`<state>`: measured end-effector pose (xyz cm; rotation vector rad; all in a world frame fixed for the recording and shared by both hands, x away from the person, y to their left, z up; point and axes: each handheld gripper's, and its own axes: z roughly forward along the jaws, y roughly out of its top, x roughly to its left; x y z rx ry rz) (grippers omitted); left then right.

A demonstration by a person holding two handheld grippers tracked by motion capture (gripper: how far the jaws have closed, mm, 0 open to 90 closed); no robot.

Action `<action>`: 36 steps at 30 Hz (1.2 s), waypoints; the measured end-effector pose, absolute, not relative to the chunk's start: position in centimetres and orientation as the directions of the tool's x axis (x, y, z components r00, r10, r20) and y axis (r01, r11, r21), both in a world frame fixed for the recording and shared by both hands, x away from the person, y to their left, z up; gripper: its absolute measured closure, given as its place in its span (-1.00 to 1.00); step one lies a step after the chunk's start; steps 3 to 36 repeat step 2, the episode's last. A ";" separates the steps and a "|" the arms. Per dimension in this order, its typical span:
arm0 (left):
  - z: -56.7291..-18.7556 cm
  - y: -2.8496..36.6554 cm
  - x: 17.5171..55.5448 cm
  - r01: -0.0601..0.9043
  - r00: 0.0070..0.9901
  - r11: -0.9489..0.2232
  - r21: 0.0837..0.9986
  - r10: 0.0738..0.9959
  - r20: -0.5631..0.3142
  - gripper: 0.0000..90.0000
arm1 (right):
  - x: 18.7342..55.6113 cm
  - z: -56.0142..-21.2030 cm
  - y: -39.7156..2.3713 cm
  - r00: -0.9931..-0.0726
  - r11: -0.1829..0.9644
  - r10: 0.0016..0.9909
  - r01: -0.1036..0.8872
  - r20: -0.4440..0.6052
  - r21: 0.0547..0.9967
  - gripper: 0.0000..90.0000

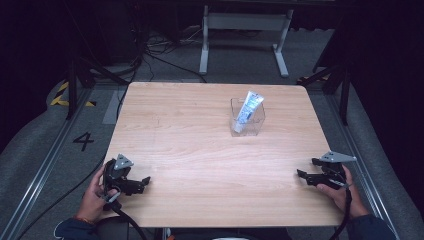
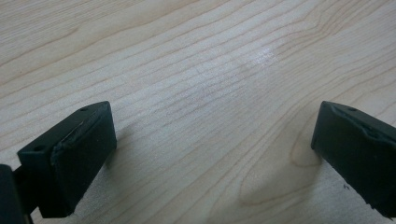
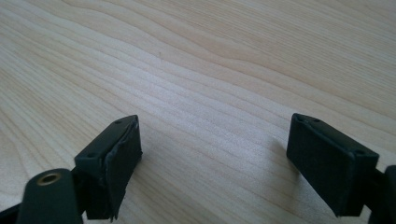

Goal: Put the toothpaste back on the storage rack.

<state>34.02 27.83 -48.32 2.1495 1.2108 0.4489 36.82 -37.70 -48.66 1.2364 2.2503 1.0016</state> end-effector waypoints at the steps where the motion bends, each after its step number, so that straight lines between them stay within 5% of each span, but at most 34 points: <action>1: -48.3 27.8 34.0 0.641 0.522 -0.385 0.664 0.853 -0.009 -0.99 | 36.8 -48.7 -37.7 -0.539 0.358 0.842 0.568 0.006 0.741 -0.60; 36: -48.3 27.9 34.1 0.640 0.522 -0.388 0.663 0.853 -0.005 -0.99 | 36.8 -48.7 -37.7 -0.539 0.358 0.842 0.569 0.007 0.740 -0.60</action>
